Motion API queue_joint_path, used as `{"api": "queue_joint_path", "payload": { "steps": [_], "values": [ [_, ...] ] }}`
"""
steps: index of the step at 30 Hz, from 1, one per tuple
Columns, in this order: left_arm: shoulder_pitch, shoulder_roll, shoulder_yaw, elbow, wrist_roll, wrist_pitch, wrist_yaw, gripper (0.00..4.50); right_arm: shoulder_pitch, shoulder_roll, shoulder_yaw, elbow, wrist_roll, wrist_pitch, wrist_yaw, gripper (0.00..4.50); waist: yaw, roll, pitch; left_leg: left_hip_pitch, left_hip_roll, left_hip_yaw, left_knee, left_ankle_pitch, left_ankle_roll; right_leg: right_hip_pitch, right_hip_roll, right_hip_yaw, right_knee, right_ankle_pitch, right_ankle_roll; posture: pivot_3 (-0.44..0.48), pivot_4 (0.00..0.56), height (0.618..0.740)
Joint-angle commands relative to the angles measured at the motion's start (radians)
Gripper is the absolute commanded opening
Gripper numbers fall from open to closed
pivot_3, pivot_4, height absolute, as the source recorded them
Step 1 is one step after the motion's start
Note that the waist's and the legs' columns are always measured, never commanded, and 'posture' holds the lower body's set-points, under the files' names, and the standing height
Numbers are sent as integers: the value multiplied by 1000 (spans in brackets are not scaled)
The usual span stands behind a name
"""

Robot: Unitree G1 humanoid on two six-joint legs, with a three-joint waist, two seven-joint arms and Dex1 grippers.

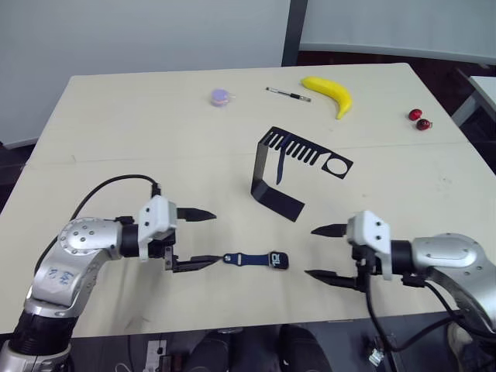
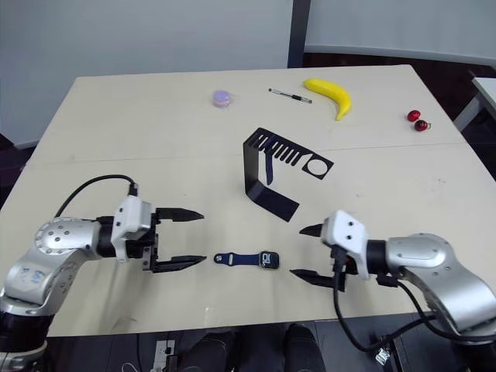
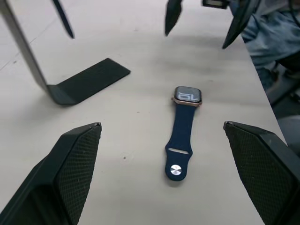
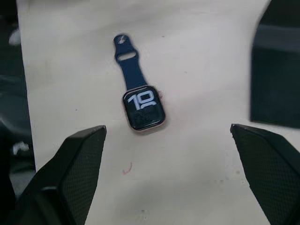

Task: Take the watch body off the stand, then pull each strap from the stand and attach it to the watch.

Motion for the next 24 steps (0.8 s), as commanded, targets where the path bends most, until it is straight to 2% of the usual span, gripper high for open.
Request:
{"api": "queue_joint_path", "payload": {
  "steps": [1,5,12,16,22,24],
  "values": [
    [-5,-44,87,-35,-146,96,80,4500,16,72,-109,-25,100,54,-99,4487,0,0,0,0,0,0,0,0,0,0,0,0,0,0,0,0,150,740],
    [-27,-82,108,-21,-175,138,156,4500,26,192,-104,-9,99,50,-204,4487,-2,0,0,1,0,0,0,0,0,-1,0,0,5,0,0,0,150,740],
    [-106,-117,21,-49,-111,83,189,4500,-68,304,26,57,-8,4,-297,4487,-3,0,0,1,-1,0,0,0,-1,-1,0,0,5,0,0,0,150,740],
    [-142,-158,0,-65,-107,81,241,4500,-151,355,110,176,-105,-50,-321,3347,-5,0,0,1,0,0,0,0,-1,-2,1,0,6,0,-1,0,150,740],
    [-170,-211,-44,-88,-74,63,308,4500,-259,444,184,352,-215,-129,-350,170,-8,0,0,1,0,0,0,0,-1,-2,1,0,7,0,-1,0,150,740],
    [-180,-227,-60,-92,-56,55,330,4500,-272,458,205,392,-247,-152,-349,72,-8,0,0,1,0,0,0,0,-1,-2,1,0,7,0,-1,0,150,740]
  ]
}}
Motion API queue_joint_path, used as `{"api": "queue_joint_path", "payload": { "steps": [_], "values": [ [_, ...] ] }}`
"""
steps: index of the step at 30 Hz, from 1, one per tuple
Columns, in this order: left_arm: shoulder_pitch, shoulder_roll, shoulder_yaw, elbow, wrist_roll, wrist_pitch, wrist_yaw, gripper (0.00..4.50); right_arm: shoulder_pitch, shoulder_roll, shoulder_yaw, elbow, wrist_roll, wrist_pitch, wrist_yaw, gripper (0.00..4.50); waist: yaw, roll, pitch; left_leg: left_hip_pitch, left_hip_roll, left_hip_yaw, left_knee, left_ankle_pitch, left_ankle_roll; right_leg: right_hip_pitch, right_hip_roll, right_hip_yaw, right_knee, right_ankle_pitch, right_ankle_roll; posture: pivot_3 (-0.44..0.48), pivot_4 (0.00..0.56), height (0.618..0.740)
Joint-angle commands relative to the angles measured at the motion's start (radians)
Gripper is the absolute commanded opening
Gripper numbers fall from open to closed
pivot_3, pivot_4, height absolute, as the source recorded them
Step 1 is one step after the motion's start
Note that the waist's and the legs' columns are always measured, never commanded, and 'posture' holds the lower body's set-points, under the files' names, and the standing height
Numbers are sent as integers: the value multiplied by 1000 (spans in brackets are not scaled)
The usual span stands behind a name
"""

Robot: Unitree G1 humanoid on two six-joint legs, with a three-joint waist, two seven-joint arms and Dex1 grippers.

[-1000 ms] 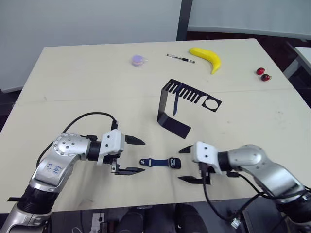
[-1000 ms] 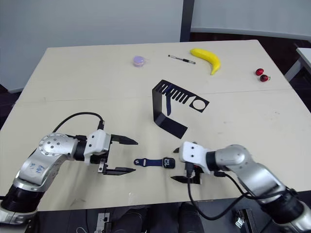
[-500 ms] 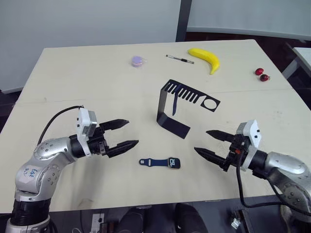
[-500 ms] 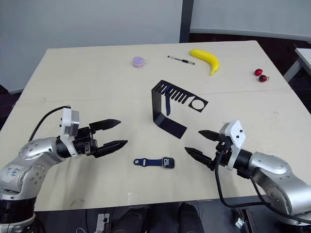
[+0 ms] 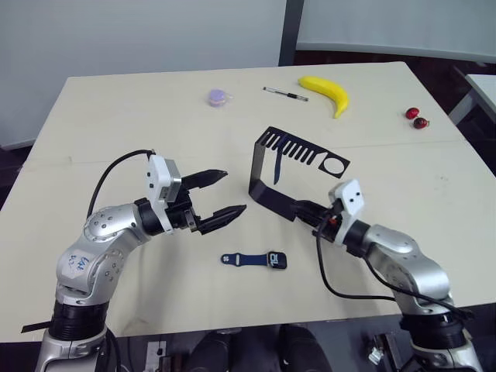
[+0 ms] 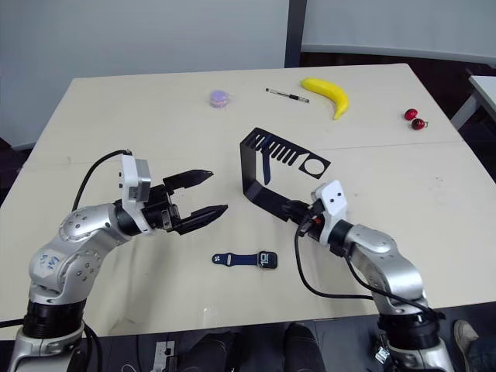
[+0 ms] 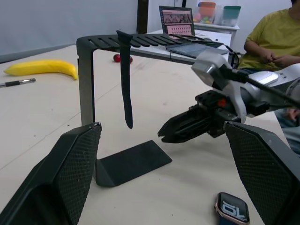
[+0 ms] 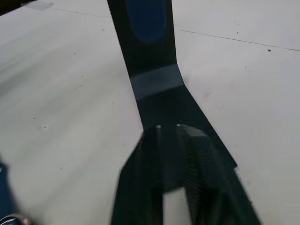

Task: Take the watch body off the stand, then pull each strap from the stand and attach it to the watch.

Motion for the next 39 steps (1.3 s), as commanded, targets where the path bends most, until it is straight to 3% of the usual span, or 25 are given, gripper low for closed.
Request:
{"api": "queue_joint_path", "payload": {
  "steps": [1,9,12,15,22,37,39],
  "values": [
    [-25,-18,-20,-43,30,-24,42,4500,-20,21,24,43,-49,-51,-14,72,0,0,0,0,0,0,0,0,0,0,0,0,0,0,0,0,150,740],
    [-37,-78,-88,-90,66,12,145,4500,-13,27,65,73,-106,66,-37,72,2,0,-1,0,0,0,1,0,0,0,0,0,1,0,0,0,150,740],
    [-26,-112,-142,-112,110,43,214,3670,-4,30,58,54,-100,92,-45,0,2,0,-2,1,0,0,1,0,0,0,0,0,1,0,0,0,150,740],
    [-32,-130,-211,-115,190,53,266,2267,-4,30,54,48,-101,102,-46,0,3,0,-2,1,0,0,1,0,0,1,0,0,1,0,0,0,150,740],
    [-76,-242,-245,16,310,12,378,2267,-22,31,54,74,-110,109,-45,0,4,0,-2,1,0,0,1,0,0,1,1,0,0,0,0,0,150,740],
    [-179,-381,-287,169,389,-17,390,2267,-32,52,43,75,-114,119,-66,0,5,0,-2,1,0,0,1,0,0,1,1,0,1,0,0,0,150,740],
    [-195,-402,-287,192,397,-30,400,1711,-35,55,42,75,-113,121,-69,0,5,0,-2,1,-1,0,1,0,0,1,1,0,1,0,0,0,150,740]
  ]
}}
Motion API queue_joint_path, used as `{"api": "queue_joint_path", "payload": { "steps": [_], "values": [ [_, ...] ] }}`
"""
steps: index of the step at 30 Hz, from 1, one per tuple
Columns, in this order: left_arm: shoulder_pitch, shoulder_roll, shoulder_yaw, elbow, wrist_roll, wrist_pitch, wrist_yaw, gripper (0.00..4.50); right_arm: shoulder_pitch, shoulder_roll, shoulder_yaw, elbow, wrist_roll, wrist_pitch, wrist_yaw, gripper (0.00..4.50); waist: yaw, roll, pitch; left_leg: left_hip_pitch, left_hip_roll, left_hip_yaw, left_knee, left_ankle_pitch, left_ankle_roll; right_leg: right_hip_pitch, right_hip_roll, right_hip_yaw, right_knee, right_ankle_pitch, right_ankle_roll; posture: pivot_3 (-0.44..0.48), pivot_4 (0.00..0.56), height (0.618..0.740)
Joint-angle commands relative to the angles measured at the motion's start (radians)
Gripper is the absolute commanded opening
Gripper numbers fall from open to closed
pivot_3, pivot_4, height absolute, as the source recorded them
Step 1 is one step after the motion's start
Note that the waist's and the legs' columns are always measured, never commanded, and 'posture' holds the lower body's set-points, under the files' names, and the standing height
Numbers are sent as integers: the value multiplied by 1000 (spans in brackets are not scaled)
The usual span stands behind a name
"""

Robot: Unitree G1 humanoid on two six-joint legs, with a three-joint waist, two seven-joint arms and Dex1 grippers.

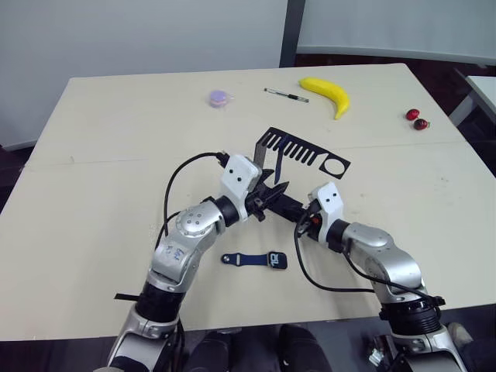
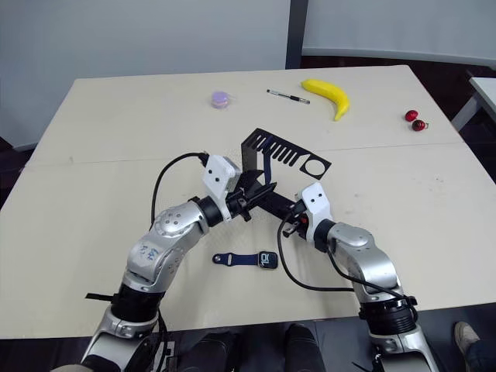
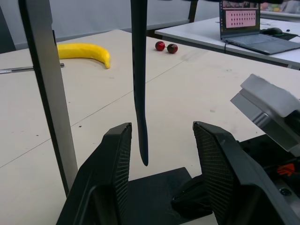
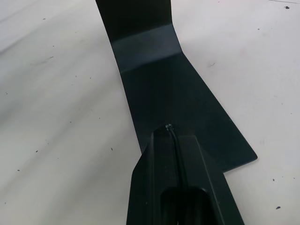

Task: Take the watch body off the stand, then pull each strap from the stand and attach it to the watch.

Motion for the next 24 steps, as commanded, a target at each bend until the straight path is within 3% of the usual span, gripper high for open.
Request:
{"api": "queue_joint_path", "payload": {
  "steps": [1,4,24],
  "values": [
    [-39,-40,-3,13,20,-45,17,1406,5,7,-2,21,-16,25,-27,0,0,0,0,0,0,0,0,0,0,0,0,0,0,0,0,0,150,740],
    [-58,-60,7,44,35,-61,30,25,5,8,-9,17,-13,29,-30,0,0,0,0,0,0,0,0,0,0,0,0,0,0,0,0,0,150,740],
    [-18,-42,56,-65,6,-85,-17,25,5,11,-14,14,-8,36,-25,0,0,0,0,0,0,0,0,0,0,0,0,0,0,0,0,0,150,740]
  ]
}}
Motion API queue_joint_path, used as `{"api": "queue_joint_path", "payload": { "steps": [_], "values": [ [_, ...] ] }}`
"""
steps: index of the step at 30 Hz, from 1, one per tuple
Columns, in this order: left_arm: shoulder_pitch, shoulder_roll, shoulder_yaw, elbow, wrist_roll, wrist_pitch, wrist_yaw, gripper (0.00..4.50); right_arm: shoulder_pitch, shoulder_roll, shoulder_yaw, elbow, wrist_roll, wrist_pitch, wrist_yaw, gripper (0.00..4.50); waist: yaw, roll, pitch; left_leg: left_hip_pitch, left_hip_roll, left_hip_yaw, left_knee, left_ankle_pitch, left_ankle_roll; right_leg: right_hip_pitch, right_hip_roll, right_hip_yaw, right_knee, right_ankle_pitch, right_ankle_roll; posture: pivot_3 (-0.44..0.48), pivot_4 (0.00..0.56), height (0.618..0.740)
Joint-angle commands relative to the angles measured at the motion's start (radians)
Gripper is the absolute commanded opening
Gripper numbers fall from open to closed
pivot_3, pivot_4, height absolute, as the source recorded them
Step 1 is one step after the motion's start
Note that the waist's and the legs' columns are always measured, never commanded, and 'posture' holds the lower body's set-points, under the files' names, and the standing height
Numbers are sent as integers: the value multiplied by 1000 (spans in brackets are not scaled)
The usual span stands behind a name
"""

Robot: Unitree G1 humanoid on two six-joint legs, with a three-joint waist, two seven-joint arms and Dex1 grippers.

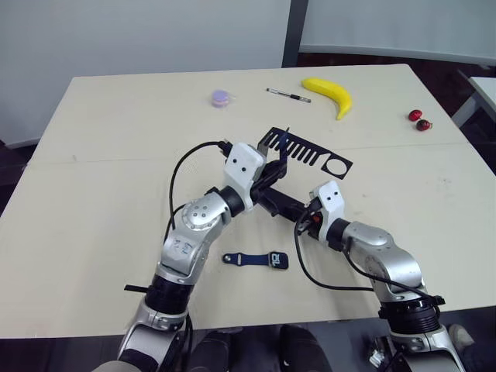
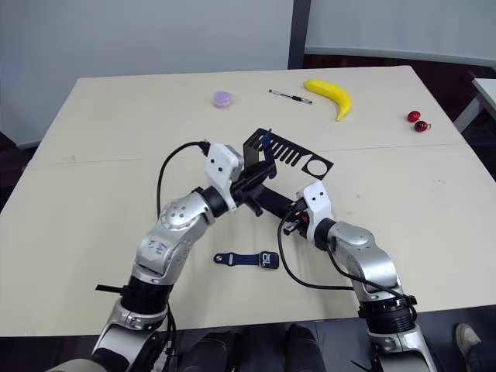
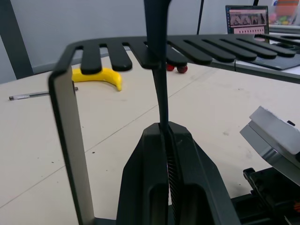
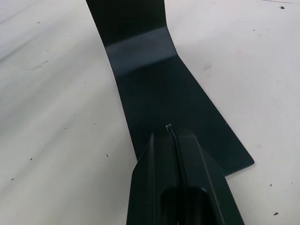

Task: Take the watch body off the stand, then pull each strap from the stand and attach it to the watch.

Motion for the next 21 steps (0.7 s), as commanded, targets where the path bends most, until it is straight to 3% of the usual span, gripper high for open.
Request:
{"api": "queue_joint_path", "payload": {
  "steps": [1,13,17,21],
  "values": [
    [18,5,26,-82,-43,-10,-26,25,11,3,0,12,-8,19,-13,0,0,0,0,0,0,0,0,0,0,0,0,0,0,0,0,0,150,740],
    [80,130,119,-225,-248,84,-175,25,13,-9,7,19,-15,10,-1,0,0,0,0,0,0,0,0,0,0,0,0,0,-1,0,0,0,150,740],
    [102,228,177,-203,-409,193,-309,25,13,-22,9,-1,-15,-7,16,0,-3,0,0,0,1,0,-1,0,0,0,0,0,0,0,0,0,150,740],
    [90,318,185,-154,-479,243,-425,25,48,-64,-7,-95,14,-46,66,0,-2,0,0,0,1,0,-1,0,0,0,0,0,0,0,0,0,150,740]
  ]
}}
